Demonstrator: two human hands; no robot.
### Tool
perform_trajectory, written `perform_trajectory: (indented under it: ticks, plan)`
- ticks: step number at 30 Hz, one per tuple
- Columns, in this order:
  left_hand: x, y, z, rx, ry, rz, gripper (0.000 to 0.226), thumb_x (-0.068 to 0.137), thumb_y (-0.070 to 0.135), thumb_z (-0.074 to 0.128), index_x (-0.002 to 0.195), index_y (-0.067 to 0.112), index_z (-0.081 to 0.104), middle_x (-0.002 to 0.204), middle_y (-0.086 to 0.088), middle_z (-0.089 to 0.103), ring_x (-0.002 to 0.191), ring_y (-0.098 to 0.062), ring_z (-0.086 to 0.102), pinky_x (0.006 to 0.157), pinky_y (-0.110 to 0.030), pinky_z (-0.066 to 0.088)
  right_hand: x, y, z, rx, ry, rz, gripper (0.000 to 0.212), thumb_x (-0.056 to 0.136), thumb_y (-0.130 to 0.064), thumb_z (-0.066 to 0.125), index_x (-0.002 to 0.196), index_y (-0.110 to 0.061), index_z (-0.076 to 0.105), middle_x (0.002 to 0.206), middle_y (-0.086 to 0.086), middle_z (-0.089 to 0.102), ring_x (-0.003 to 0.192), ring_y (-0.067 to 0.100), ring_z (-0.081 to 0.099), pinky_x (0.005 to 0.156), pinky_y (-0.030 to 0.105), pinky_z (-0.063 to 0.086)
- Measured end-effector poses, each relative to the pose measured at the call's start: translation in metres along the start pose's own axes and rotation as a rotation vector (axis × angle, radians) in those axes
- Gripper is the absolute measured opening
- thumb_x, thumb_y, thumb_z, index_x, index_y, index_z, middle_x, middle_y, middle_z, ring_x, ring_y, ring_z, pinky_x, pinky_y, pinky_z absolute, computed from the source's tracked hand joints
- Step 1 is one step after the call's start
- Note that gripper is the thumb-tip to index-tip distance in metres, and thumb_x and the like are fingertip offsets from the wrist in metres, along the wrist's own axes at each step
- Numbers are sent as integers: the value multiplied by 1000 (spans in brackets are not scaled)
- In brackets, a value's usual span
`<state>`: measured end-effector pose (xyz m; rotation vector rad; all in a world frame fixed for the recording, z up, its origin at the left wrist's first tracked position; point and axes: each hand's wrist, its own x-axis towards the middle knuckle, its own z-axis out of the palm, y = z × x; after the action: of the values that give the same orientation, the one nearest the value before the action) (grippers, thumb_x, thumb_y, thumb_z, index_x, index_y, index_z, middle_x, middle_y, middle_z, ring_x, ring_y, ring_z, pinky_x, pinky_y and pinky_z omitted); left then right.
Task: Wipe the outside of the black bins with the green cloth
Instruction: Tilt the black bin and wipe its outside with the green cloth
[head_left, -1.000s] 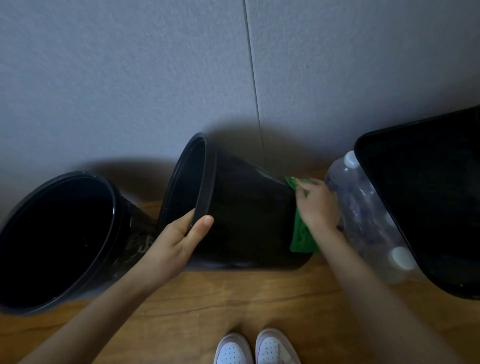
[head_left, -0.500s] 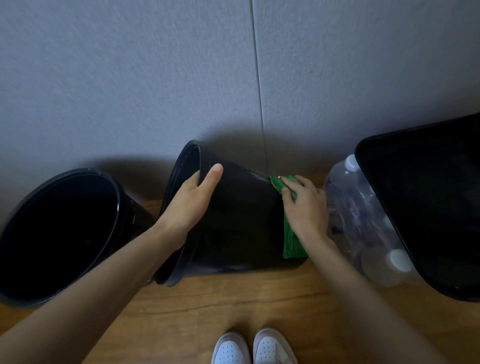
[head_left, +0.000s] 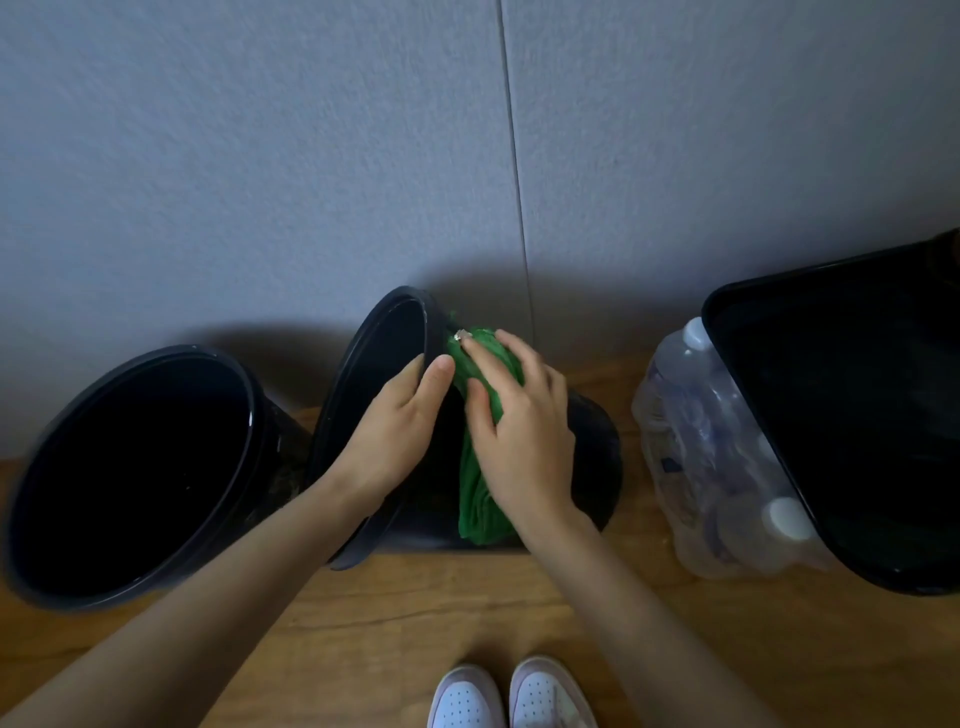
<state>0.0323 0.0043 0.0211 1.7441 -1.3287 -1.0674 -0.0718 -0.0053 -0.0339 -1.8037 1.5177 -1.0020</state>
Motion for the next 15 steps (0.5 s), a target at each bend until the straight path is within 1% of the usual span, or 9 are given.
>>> perform_trajectory:
  ticks: [1,3,5,6,8,9,10,12,15]
  plan:
    - [1,-1,-3,-7,7,-11,27,99,33,35,101,24,61,95,10,65,90,3,60,81,-13,45,2,7,1,-21,-9,17,38,95,-30,44,131,-42,46,144,-11,36,128,15,30,80,26,42]
    - [-1,-3,-9,-16,22,-38,28,98,34,34,109,26,59,103,11,65,102,-3,59,91,-24,43,6,29,2,-74,-28,118,39,95,-27,43,130,-43,47,144,-10,36,128,19,31,79,25,37]
    - [-5,-7,-17,-14,16,-55,32,98,35,33,116,25,58,107,11,64,106,-5,57,95,-26,42,6,60,0,-145,-44,249,38,96,-25,42,130,-40,48,145,-8,35,129,22,32,81,26,36]
    - [-6,-9,-20,-19,9,-51,31,98,35,33,115,26,58,107,12,64,105,-3,58,94,-22,43,5,78,-1,-167,-46,313,38,96,-24,42,130,-39,49,146,-6,35,130,24,33,84,28,37]
    - [-8,-13,-23,-26,-13,-28,27,98,34,33,106,34,59,101,13,66,96,7,61,80,-6,45,4,108,-6,-165,-52,427,37,95,-23,42,129,-35,50,145,-2,36,130,28,36,94,37,41]
    - [-8,-14,-22,-19,-24,-19,26,98,34,33,102,36,59,98,14,66,92,11,60,74,0,43,4,118,-8,-155,-58,475,37,95,-23,41,129,-34,51,144,0,37,129,29,38,97,44,42]
    - [-8,-14,-22,-13,-33,-12,26,98,34,33,102,35,59,96,15,66,90,13,60,71,2,42,5,123,-10,-151,-61,517,37,95,-22,40,129,-32,51,143,2,40,128,30,39,97,48,41]
    - [-9,-16,-19,-4,-45,3,25,98,33,34,102,34,59,96,16,66,91,13,59,71,3,41,3,124,-12,-164,-51,572,37,95,-20,40,130,-29,52,141,4,41,128,31,38,97,46,39]
    - [-10,-14,-17,17,-53,30,24,98,33,34,101,37,58,97,15,66,92,13,58,74,-1,42,-1,102,-10,-175,-19,507,37,95,-18,43,129,-26,52,144,1,38,130,28,34,91,34,37]
